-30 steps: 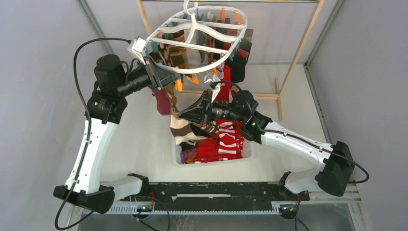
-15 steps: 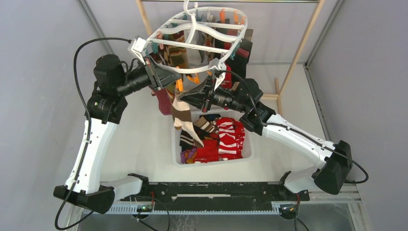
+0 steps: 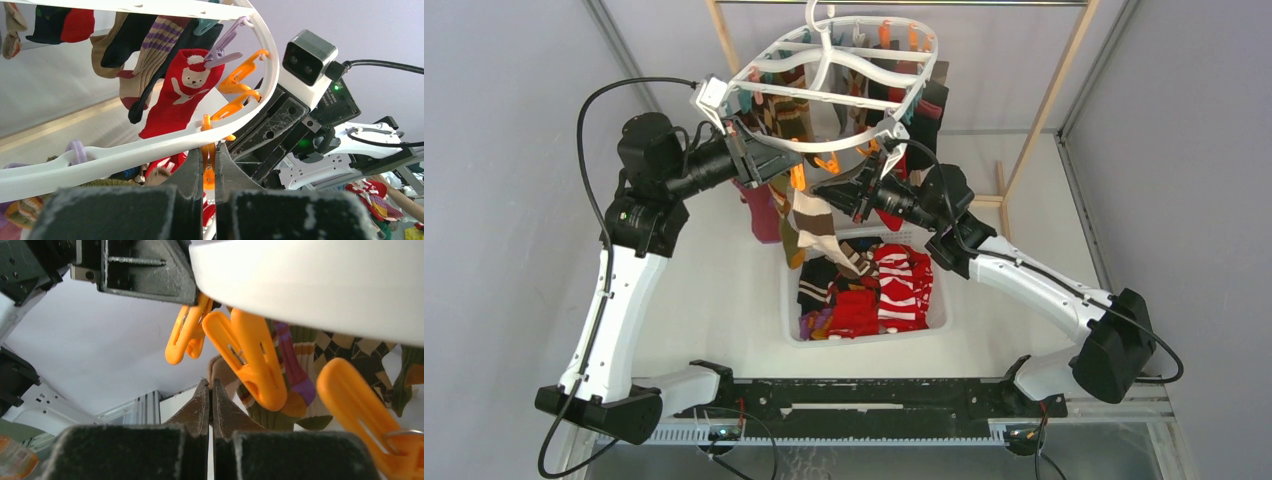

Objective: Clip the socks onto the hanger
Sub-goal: Clamp the sock onto the hanger.

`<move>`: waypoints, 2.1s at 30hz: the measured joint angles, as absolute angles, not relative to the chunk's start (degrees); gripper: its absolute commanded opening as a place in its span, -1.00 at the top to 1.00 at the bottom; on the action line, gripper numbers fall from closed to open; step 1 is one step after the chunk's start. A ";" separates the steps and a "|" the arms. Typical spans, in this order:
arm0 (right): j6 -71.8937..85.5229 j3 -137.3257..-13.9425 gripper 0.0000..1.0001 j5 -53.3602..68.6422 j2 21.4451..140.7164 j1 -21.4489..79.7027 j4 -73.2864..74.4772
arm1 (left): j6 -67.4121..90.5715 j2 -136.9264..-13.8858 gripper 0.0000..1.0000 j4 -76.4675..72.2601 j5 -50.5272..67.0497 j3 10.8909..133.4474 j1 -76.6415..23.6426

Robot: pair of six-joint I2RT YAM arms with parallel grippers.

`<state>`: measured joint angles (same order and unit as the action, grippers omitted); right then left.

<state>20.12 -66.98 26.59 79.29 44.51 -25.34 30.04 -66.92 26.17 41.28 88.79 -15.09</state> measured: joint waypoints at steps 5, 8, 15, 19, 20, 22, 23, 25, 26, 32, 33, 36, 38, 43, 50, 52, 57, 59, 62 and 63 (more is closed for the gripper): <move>22.57 -66.41 1.00 26.00 79.29 43.97 -28.69 | 30.04 -66.85 0.97 26.13 41.82 88.79 -15.09; 24.67 -65.21 1.00 26.57 79.24 43.51 -31.24 | 30.04 -66.74 0.97 26.11 42.22 88.79 -15.09; 28.49 -64.42 1.00 31.31 79.29 42.59 -33.47 | 30.04 -66.70 0.97 26.04 42.37 88.79 -15.09; 31.97 -64.42 1.00 36.47 80.27 41.89 -37.47 | 30.04 -66.70 0.96 25.98 42.50 88.79 -15.09; 33.54 -64.42 1.00 38.26 81.08 41.58 -39.53 | 30.06 -66.70 0.96 25.91 42.57 88.79 -15.09; 35.81 -64.49 1.00 40.75 82.59 41.21 -42.17 | 30.13 -66.70 0.96 25.67 42.76 88.79 -15.09; 36.75 -64.66 1.00 42.06 83.57 41.01 -43.99 | 30.13 -66.70 0.96 25.67 42.63 88.79 -15.07; 38.85 -65.78 1.00 44.34 85.38 40.80 -46.39 | 30.26 -66.72 0.96 25.52 42.63 88.79 -14.92; 39.72 -66.30 1.00 45.32 86.17 40.73 -47.40 | 30.46 -66.72 0.96 25.34 42.68 88.79 -14.92; 45.17 -67.88 1.00 49.63 89.03 40.47 -54.78 | 31.68 -66.74 0.96 24.45 42.98 88.79 -14.92; 45.78 -67.90 1.00 49.74 89.27 40.45 -55.66 | 31.83 -66.74 0.96 24.36 43.09 88.79 -14.92; 47.44 -67.90 1.00 49.12 89.56 40.36 -57.76 | 32.64 -66.81 0.96 23.88 43.72 88.79 -14.92; 48.40 -67.55 1.00 47.70 89.56 40.34 -59.24 | 33.06 -66.81 0.96 23.44 44.16 88.79 -14.92; 48.99 -64.20 1.00 42.63 89.45 40.21 -63.46 | 33.63 -66.78 0.96 22.09 45.30 88.05 -14.92; 49.04 -61.56 1.00 37.74 89.34 40.21 -65.87 | 34.35 -66.81 0.96 21.30 46.04 86.67 -14.90; 49.04 -61.56 1.00 37.26 89.30 40.21 -66.15 | 34.59 -66.81 0.96 20.88 46.33 86.67 -14.87; 48.71 -61.28 1.00 36.75 88.51 40.25 -65.28 | 35.14 -66.81 0.96 20.01 46.92 86.67 -14.87; 48.27 -60.62 1.00 36.47 88.01 40.34 -64.84 | 35.57 -66.81 0.97 19.81 47.00 86.67 -14.87; 47.75 -59.81 1.00 36.36 87.48 40.56 -64.31 | 36.25 -66.78 0.97 19.42 47.18 86.67 -14.87; 47.68 -59.77 1.00 36.36 87.46 40.60 -64.29 | 36.38 -66.78 0.97 19.31 47.18 86.67 -14.87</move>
